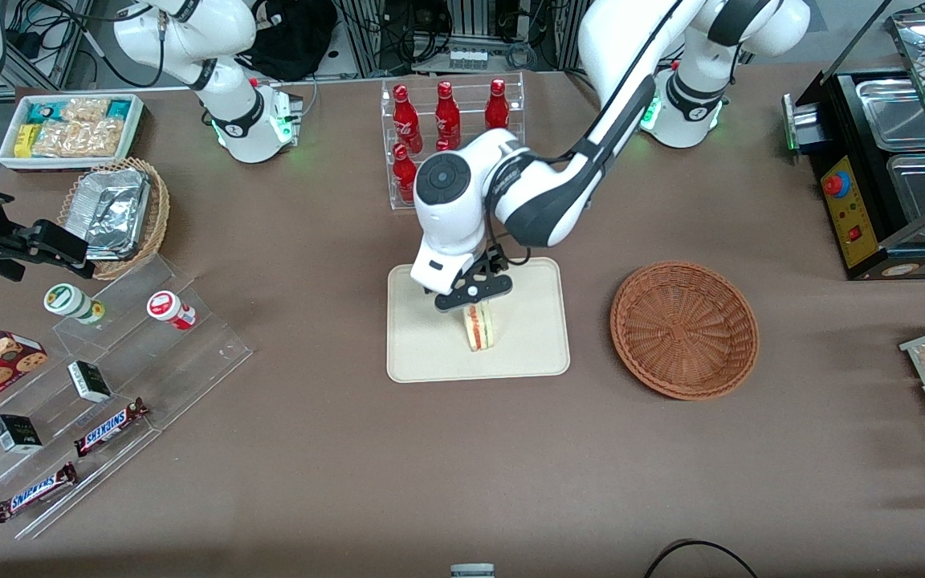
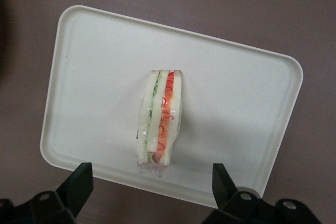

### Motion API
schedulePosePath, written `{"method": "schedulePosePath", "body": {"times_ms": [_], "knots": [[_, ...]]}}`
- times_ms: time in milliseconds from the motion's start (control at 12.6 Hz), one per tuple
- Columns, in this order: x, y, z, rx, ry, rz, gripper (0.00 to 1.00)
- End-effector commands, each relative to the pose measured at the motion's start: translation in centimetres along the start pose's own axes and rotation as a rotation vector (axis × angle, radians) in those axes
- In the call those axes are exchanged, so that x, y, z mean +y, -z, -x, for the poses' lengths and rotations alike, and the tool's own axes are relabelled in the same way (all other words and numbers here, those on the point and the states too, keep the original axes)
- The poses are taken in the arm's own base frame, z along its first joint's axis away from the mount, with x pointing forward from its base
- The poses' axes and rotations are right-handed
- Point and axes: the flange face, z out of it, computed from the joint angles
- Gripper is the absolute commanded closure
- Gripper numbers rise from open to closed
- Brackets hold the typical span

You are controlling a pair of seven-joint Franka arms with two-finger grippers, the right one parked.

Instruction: Place sandwich from basket to tray

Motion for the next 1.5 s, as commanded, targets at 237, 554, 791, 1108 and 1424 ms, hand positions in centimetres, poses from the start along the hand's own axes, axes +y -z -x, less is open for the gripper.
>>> {"method": "schedulePosePath", "body": {"times_ms": [237,554,791,1108,1424], "knots": [[-5.3,2.7,-4.2,-0.016,-0.029,-0.094,0.0],[-11.6,5.0,-8.2,-0.082,-0.064,-0.093,0.0],[-17.5,6.3,-11.7,-0.101,-0.012,-0.09,0.0],[-24.7,8.0,-14.1,-0.167,-0.071,-0.085,0.0],[-31.1,10.3,-16.1,-0.215,-0.131,-0.092,0.0]]}}
